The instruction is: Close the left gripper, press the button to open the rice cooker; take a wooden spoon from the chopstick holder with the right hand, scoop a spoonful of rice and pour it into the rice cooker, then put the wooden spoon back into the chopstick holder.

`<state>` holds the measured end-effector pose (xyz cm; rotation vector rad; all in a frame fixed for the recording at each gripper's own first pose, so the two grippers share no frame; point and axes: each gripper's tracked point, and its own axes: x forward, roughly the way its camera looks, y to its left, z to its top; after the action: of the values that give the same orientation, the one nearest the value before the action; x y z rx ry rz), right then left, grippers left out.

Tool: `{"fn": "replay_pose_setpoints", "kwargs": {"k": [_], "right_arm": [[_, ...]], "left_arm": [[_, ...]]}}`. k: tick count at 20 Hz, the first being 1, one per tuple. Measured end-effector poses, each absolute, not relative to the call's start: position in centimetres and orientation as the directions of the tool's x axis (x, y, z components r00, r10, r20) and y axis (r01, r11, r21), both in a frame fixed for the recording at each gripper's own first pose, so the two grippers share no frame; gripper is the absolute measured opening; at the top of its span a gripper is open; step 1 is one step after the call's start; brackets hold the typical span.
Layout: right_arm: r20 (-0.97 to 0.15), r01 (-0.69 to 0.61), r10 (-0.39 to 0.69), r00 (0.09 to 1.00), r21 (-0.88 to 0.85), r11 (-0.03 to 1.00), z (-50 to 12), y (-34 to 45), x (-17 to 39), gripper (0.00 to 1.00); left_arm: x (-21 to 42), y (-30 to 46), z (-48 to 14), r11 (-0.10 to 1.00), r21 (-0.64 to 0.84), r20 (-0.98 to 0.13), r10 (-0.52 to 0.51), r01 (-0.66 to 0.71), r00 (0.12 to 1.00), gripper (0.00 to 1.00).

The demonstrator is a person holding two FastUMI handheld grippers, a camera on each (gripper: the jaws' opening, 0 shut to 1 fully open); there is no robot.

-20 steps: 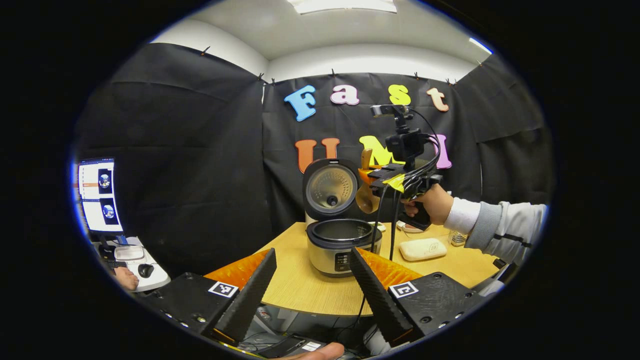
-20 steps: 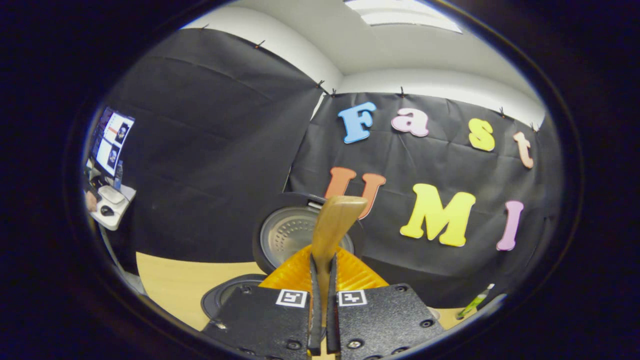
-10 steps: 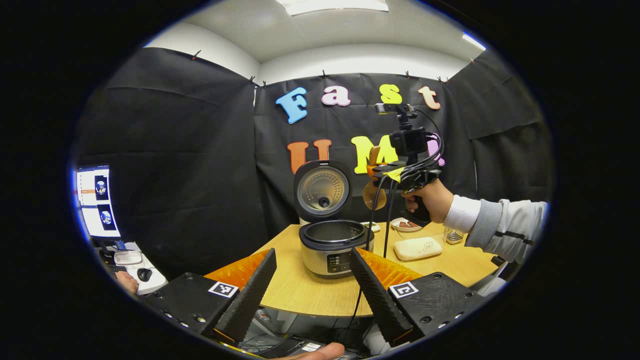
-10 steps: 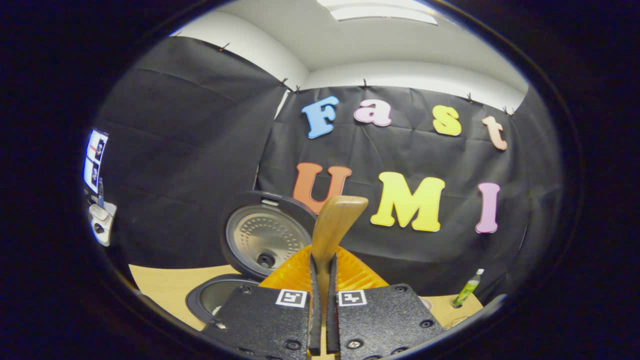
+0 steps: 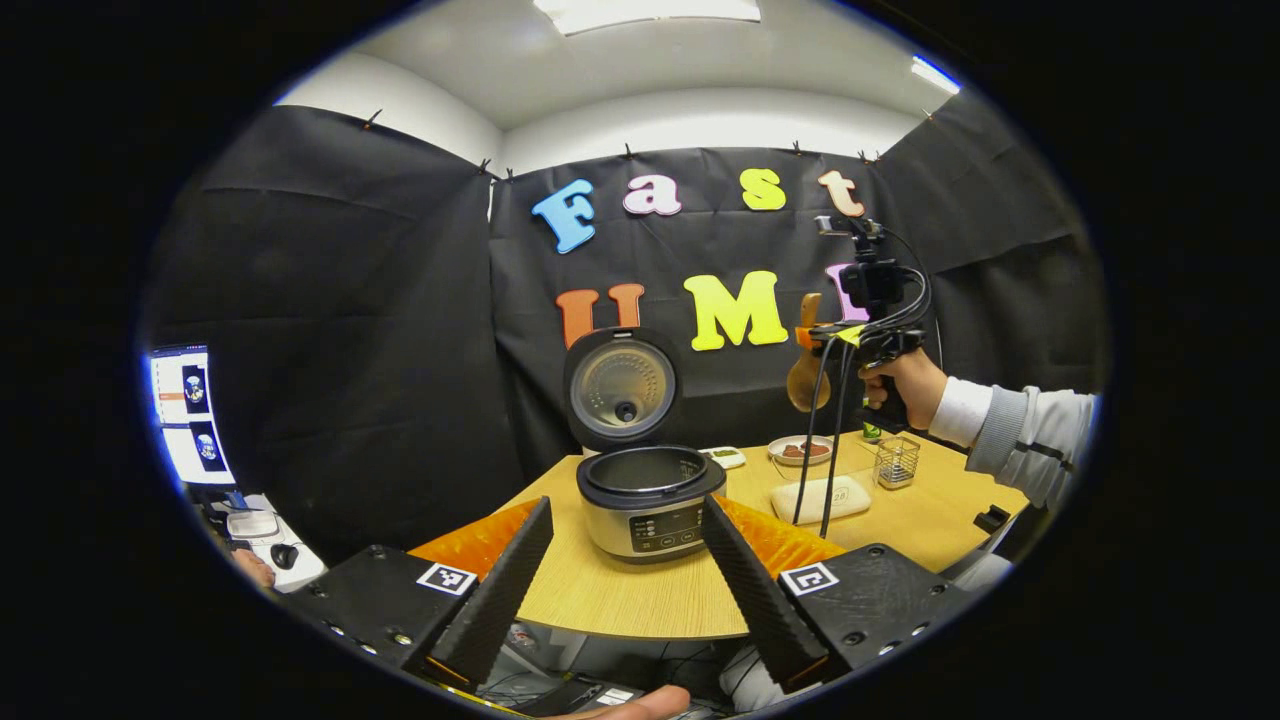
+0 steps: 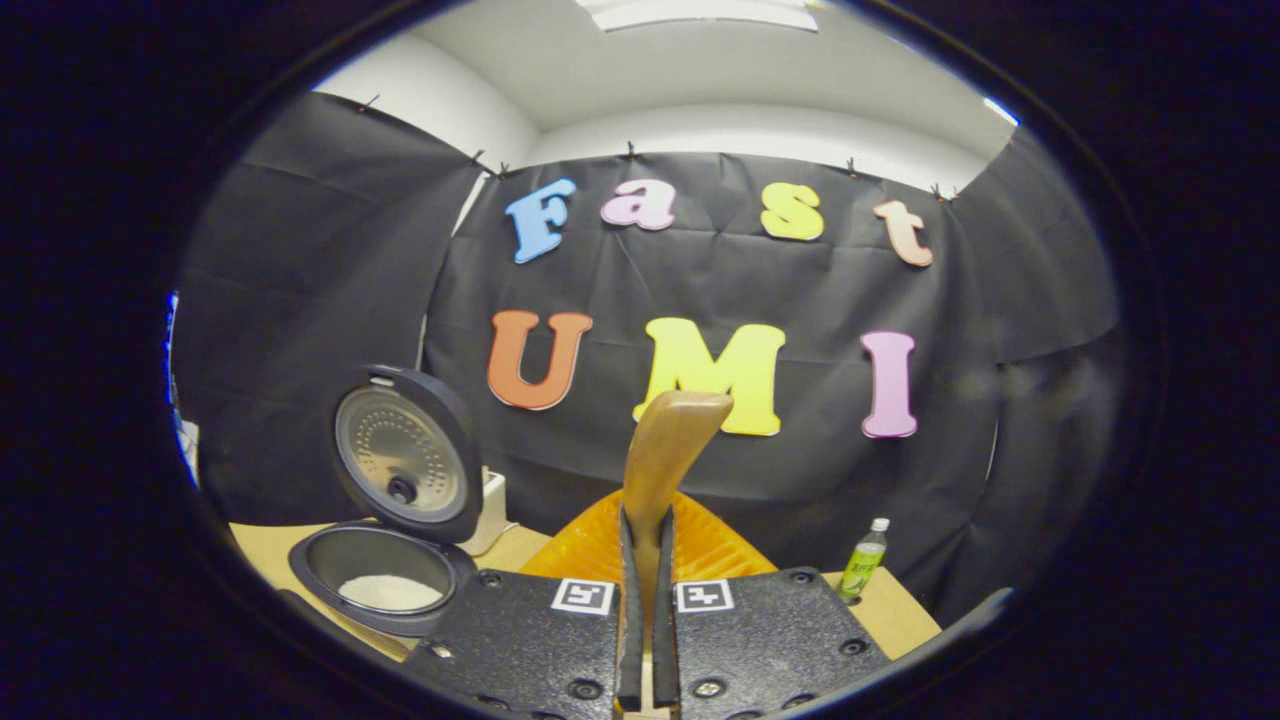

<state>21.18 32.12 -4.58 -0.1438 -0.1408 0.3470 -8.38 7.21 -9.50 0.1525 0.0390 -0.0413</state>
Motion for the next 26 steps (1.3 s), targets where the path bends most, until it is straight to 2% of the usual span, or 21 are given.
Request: {"fn": "replay_pose_setpoints", "kwargs": {"k": [3,6,9,13,18,26], "right_arm": [[0.122,-0.269,0.286,0.951,-0.135,0.954,-3.8,27.6,22.2,0.07],[0.121,-0.210,0.222,0.968,-0.102,0.972,-3.6,23.3,23.4,0.10],[0.128,-0.171,0.185,0.974,-0.111,0.979,-3.9,19.8,24.2,0.10],[0.067,-0.126,0.127,0.990,-0.022,0.992,-5.5,14.8,25.7,0.11],[-0.003,-0.097,0.097,0.995,0.017,0.995,-8.3,11.2,27.7,0.11],[-0.043,-0.088,0.091,0.995,0.053,0.995,-10.8,10.2,28.5,0.14]], "left_arm": [[-8.5,6.3,-9.8,0.985,0.164,-0.052,-0.052,0.060,0.997,0.96],[-8.7,5.4,-9.6,0.982,0.173,-0.047,-0.064,0.071,0.997,0.96],[-8.2,5.7,-8.8,0.986,0.165,-0.024,-0.014,0.018,1.000,0.96],[-7.9,4.3,-8.3,0.992,0.118,-0.008,-0.033,0.034,0.999,0.96],[-7.5,3.9,-8.3,0.998,0.060,-0.023,-0.032,0.034,0.999,0.96],[-7.3,2.6,-8.8,0.997,0.055,-0.036,-0.054,0.056,0.998,0.96]]}}
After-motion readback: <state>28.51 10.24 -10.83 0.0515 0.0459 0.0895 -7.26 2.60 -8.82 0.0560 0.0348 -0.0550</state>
